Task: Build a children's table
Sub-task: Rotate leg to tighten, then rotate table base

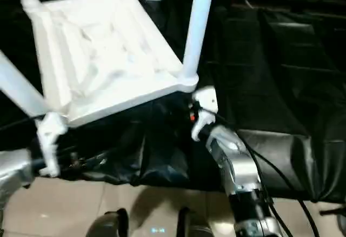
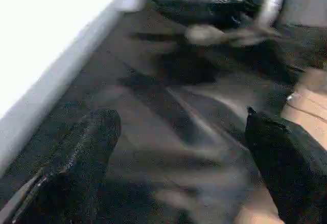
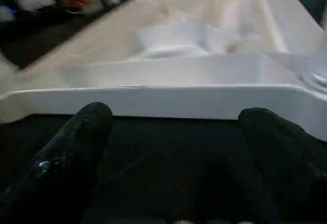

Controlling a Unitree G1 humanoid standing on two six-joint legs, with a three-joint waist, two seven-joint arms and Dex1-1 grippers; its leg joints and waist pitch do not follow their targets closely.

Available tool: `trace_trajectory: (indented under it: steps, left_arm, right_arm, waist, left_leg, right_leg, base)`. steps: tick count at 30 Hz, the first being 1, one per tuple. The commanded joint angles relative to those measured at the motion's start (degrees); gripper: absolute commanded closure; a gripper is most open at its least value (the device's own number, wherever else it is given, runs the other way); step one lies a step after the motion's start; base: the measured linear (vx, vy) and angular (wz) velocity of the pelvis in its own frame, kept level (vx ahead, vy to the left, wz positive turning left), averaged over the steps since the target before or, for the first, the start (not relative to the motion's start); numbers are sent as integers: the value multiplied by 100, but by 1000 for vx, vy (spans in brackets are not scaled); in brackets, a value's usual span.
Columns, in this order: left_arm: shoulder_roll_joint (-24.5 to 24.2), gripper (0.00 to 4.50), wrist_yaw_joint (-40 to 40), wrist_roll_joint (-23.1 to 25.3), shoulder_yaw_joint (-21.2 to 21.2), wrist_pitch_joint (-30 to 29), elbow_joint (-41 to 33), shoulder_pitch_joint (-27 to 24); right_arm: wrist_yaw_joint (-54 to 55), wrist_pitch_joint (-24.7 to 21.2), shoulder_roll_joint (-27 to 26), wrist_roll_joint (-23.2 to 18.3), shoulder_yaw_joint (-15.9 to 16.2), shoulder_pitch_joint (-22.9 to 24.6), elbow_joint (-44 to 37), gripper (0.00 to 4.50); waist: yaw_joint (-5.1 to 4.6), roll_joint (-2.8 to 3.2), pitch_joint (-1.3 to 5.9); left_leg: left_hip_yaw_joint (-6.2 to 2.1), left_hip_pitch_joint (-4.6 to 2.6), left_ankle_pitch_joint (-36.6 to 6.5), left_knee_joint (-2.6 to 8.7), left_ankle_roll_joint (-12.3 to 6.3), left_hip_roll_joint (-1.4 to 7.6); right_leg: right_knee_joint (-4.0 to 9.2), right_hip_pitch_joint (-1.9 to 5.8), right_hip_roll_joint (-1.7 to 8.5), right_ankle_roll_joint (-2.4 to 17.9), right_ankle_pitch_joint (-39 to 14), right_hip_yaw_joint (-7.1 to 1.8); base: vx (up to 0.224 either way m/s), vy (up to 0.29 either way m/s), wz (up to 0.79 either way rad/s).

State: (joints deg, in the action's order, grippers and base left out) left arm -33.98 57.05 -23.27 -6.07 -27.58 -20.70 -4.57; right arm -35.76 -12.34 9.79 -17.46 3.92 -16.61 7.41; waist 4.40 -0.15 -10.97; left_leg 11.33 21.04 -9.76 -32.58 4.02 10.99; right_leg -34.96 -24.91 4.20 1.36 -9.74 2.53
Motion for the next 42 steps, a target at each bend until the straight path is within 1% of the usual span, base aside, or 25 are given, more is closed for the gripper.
trace_trajectory:
  steps: [1, 2, 3, 6, 9, 11, 13, 15, 16, 18, 21, 22, 23, 24, 25, 27, 29, 30, 31, 34, 36, 38, 39, 41, 42]
  left_arm:
    - [-214, 4, 305, -200, -263, -87, -85, -241]
    - [-337, 4, 438, -234, -391, -81, -10, -347]
    - [-337, 4, 438, -234, -391, -81, -10, -347]
    - [-712, 4, 790, -355, -912, -37, 381, -600]
    - [-989, 4, 1009, -447, -1268, -3, 661, -767]
    - [-1051, 4, 1011, -466, -1341, 35, 740, -783]
    - [-1070, 4, 941, -476, -1451, 81, 888, -719]
    - [-1085, 4, 661, -365, -1694, 355, 1413, -386]
    - [-1085, 4, 661, -365, -1694, 355, 1413, -386]
    - [-1025, 4, 427, -255, -1745, 606, 1734, -76]
    - [-1025, 4, 427, -255, -1745, 606, 1734, -76]
    - [-759, 4, 241, -435, -1763, 688, 1939, 441]
    - [-759, 4, 241, -435, -1763, 688, 1939, 441]
    - [-542, 4, 235, -675, -1680, 580, 1930, 770]
    - [-437, 4, 243, -790, -1630, 516, 1903, 904]
    - [-275, 4, 268, -969, -1527, 430, 1869, 1105]
    - [-173, 4, 281, -1032, -1405, 436, 1893, 1246]
    - [-90, 4, 290, -1069, -1301, 438, 1905, 1358]
    - [-79, 4, 291, -1074, -1286, 438, 1906, 1374]
    - [297, 4, 193, -826, -763, 511, 2086, 1786]
    - [418, 4, 198, -745, -593, 532, 2081, 1861]
    - [550, 4, 220, -743, -366, 459, 1951, 1907]
    - [622, 4, 242, -787, -228, 381, 1826, 1908]
    - [671, 4, 251, -839, -102, 322, 1723, 1907]
    - [775, 4, 283, -891, 132, 266, 1541, 1891]
  right_arm:
    - [-136, -159, 153, -74, -7, 168, -275, 0]
    - [-197, -199, 230, -97, -9, 245, -368, 0]
    - [-197, -199, 230, -97, -9, 245, -368, 0]
    - [-295, -342, 483, -53, 15, 490, -643, 0]
    - [-270, -415, 564, -4, 16, 629, -792, 0]
    - [-235, -438, 570, -9, 12, 652, -823, 0]
    - [-161, -456, 560, 14, 3, 662, -815, 0]
    - [206, -453, 476, 256, 6, 601, -623, 0]
    - [206, -453, 476, 256, 6, 601, -623, 0]
    - [478, -476, 411, 409, -22, 512, -450, 0]
    - [478, -476, 411, 409, -22, 512, -450, 0]
    - [904, -478, 305, 592, -76, 372, -173, 0]
    - [904, -478, 305, 592, -76, 372, -173, 0]
    - [1147, -474, 230, 722, -62, 262, 2, 0]
    - [1248, -468, 188, 771, -56, 207, 83, 0]
    - [1401, -457, 113, 847, -44, 118, 204, 0]
    - [1493, -418, 47, 897, -36, 11, 341, 0]
    - [1559, -379, -4, 934, -28, -86, 464, 0]
    - [1568, -374, -11, 939, -27, -100, 481, 0]
    - [1786, -94, -237, 1047, 0, -604, 1108, 0]
    - [1817, -15, -290, 1067, 4, -761, 1294, 0]
    - [1837, 64, -347, 1101, 13, -945, 1522, 0]
    - [1829, 100, -369, 1116, 24, -1038, 1646, 0]
    - [1824, 136, -386, 1133, 31, -1118, 1759, 0]
    - [1811, 193, -406, 1168, 51, -1238, 1940, 0]
  waist:
    - [44, 127, 440]
    - [49, 128, 448]
    - [75, 158, 443]
    - [94, 177, 451]
    - [95, 170, 478]
    - [88, 168, 491]
    - [92, 174, 493]
    - [91, 179, 537]
    - [91, 179, 537]
    - [100, 179, 552]
    - [98, 184, 570]
    - [91, 164, 600]
    - [92, 174, 594]
    - [96, 193, 610]
    - [103, 177, 634]
    - [104, 160, 646]
    - [103, 145, 667]
    - [94, 147, 701]
    - [92, 146, 700]
    - [81, 130, 715]
    - [93, 137, 723]
    - [73, 91, 748]
    - [82, 113, 754]
    - [73, 78, 761]
    - [73, 47, 776]
  left_leg:
    - [-112, -85, -1731, 419, -157, 182]
    - [-107, -94, -1712, 412, -159, 180]
    - [-109, -83, -1661, 420, -171, 179]
    - [-114, -90, -1641, 425, -157, 177]
    - [-118, -90, -1561, 418, -173, 166]
    - [-123, -81, -1576, 422, -191, 174]
    - [-118, -80, -1518, 415, -212, 175]
    - [-110, -80, -1366, 388, -205, 155]
    - [-110, -80, -1366, 388, -205, 155]
    - [-111, -76, -1262, 377, -203, 148]
    - [-115, -77, -1214, 370, -186, 151]
    - [-103, -82, -1153, 358, -205, 149]
    - [-102, -84, -1144, 361, -173, 139]
    - [-95, -100, -1170, 349, -112, 140]
    - [-93, -106, -1129, 338, -58, 135]
    - [-100, -69, -1085, 329, -61, 129]
    - [-101, -49, -957, 310, -116, 125]
    - [-90, -58, -852, 291, -151, 116]
    - [-87, -53, -830, 290, -170, 114]
    - [-83, -64, -906, 280, -148, 120]
    - [-91, -57, -920, 275, -96, 136]
    - [-85, -50, -772, 266, -124, 131]
    - [-84, -40, -724, 256, -137, 123]
    - [-78, -34, -691, 252, -173, 129]
    - [-77, -30, -642, 243, -211, 131]
  right_leg:
    - [474, 295, 324, 1183, -1873, -281]
    - [484, 287, 328, 1177, -1901, -291]
    - [485, 282, 322, 1154, -1921, -291]
    - [481, 273, 311, 1123, -1874, -286]
    - [467, 284, 314, 1119, -1777, -283]
    - [456, 286, 316, 1165, -1720, -278]
    - [449, 283, 322, 1205, -1609, -284]
    - [413, 301, 309, 1256, -1354, -277]
    - [413, 301, 309, 1256, -1354, -277]
    - [402, 309, 317, 1277, -1236, -275]
    - [381, 324, 325, 1296, -1151, -273]
    - [363, 317, 314, 1312, -1063, -274]
    - [369, 313, 314, 1324, -1082, -272]
    - [357, 306, 324, 1393, -1043, -271]
    - [338, 317, 325, 1458, -936, -268]
    - [301, 348, 325, 1453, -793, -268]
    - [281, 370, 321, 1432, -597, -271]
    - [268, 374, 313, 1463, -464, -268]
    - [272, 375, 313, 1475, -443, -269]
    - [281, 371, 325, 1501, -657, -268]
    - [266, 380, 338, 1424, -722, -273]
    - [241, 396, 320, 1404, -514, -273]
    - [234, 397, 322, 1425, -446, -273]
    - [225, 402, 313, 1447, -348, -271]
    - [207, 410, 323, 1465, -305, -274]
  base:
    - [0, 0, 0]
    - [0, 0, 0]
    - [0, 0, 0]
    - [0, 0, 0]
    - [0, 0, 0]
    - [0, 0, 0]
    - [0, 0, 0]
    - [0, 0, 0]
    - [0, 0, 0]
    - [0, 0, 0]
    - [0, 0, 0]
    - [0, 0, 0]
    - [0, 0, 0]
    - [0, 0, 0]
    - [0, 0, 0]
    - [0, 0, 0]
    - [0, 0, 0]
    - [0, 0, 0]
    - [0, 0, 0]
    - [0, 0, 0]
    - [0, 0, 0]
    - [0, 0, 0]
    - [0, 0, 0]
    - [0, 0, 0]
    - [0, 0, 0]
